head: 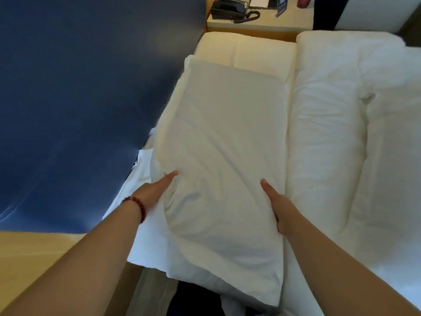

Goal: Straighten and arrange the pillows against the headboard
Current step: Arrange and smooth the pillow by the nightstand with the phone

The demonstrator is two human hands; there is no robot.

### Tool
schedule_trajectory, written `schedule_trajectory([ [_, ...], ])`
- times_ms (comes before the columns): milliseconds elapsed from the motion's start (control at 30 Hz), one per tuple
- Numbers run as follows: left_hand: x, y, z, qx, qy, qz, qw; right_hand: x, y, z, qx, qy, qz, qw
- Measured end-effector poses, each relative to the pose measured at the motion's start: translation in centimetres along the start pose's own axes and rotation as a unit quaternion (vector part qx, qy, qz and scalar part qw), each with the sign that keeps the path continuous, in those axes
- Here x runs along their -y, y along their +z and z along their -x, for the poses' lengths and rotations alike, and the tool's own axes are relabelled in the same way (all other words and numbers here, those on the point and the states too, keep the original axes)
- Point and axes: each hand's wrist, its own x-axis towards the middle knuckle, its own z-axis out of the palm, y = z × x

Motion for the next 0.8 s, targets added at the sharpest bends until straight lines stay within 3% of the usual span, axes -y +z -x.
schedule_trajectory([
  [100, 0.2, -0.1, -1.1, -0.027, 0.034, 0.050, 0.998, 1.1, 2.4, 2.8, -0.067, -0.093, -0.002, 0.993],
  [233, -2.7, -1.2, -0.6, -0.069, 0.138, 0.079, 0.985, 4.2, 5.1, 5.8, -0.201, -0.206, 0.021, 0.957],
  [333, -6.1, -2.5, 0.2, -0.106, 0.206, 0.098, 0.968, 7.6, 7.1, 7.8, -0.240, -0.269, 0.003, 0.933],
  [567, -13.0, -1.6, 2.9, -0.158, 0.296, 0.146, 0.931, 15.7, 7.5, 9.5, -0.220, -0.401, -0.022, 0.889],
  [800, -16.9, 0.3, 5.3, -0.192, 0.357, 0.185, 0.895, 19.7, 5.2, 9.1, -0.180, -0.446, -0.062, 0.874],
])
